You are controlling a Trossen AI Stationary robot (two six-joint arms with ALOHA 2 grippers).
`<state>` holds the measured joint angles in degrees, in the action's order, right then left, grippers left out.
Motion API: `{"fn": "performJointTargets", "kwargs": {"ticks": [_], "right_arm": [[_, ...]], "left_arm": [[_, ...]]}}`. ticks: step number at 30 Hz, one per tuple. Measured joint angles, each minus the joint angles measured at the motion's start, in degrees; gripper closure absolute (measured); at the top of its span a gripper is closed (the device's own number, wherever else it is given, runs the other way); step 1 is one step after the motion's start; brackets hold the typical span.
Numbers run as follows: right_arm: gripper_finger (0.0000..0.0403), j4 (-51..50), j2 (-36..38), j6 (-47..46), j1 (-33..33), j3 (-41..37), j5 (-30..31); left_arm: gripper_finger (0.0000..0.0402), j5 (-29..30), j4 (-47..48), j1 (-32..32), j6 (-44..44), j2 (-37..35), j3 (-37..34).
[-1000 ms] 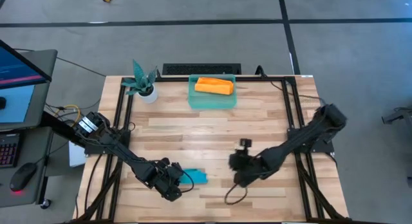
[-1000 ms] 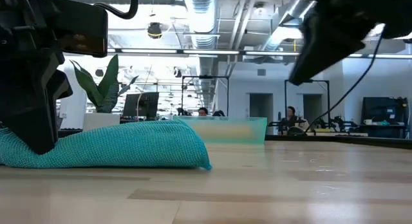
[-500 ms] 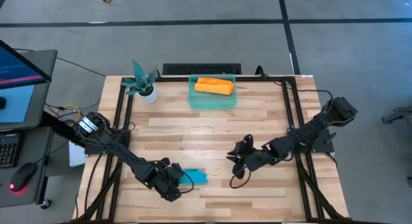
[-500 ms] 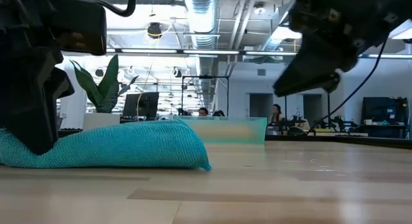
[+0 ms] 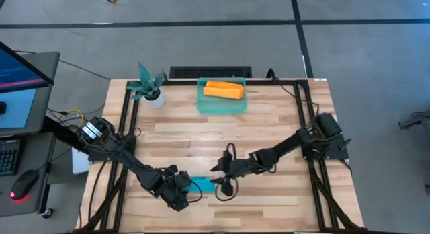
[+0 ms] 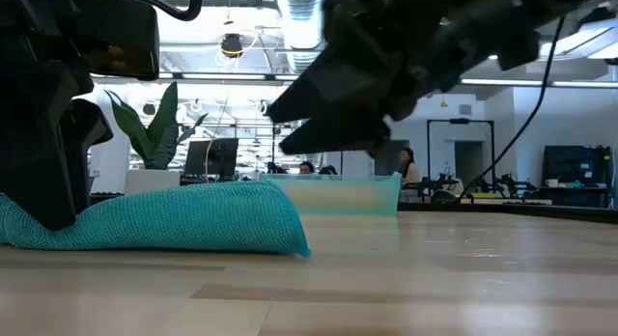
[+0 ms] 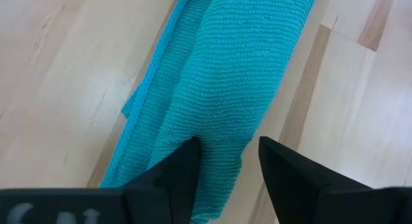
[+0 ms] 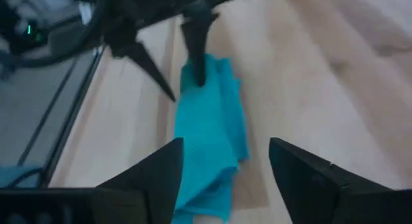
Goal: Roll microfiber towels into tight, uniform cylinder then place into a basket
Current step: Put the blue microfiber cloth into the blue bin
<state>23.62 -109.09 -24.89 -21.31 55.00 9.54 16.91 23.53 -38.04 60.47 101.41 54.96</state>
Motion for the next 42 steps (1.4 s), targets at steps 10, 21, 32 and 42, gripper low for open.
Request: {"fn": "performJointTargets", "kwargs": {"ticks": [10,21,32,42], "right_arm": [[0.0142,-10.72,-7.45,2.89,1.38,10.73,-5.6],[0.0142,-10.19,-11.69,-0.75,2.11,12.16,-9.56],[0.0146,-11.43,-12.07,-2.79,2.39,12.0,-12.72],[0.0269,-14.24,-11.91,-3.36,2.43,12.0,-12.7]], "left_arm": [[0.0242,0.04,-0.09,-0.02,0.0,0.0,0.0],[0.0242,0.11,-0.32,-0.02,0.05,0.0,0.0],[0.0242,0.48,-0.57,-0.02,4.8,0.0,0.02],[0.0243,0.48,-0.57,0.15,3.68,0.0,0.02]]}}
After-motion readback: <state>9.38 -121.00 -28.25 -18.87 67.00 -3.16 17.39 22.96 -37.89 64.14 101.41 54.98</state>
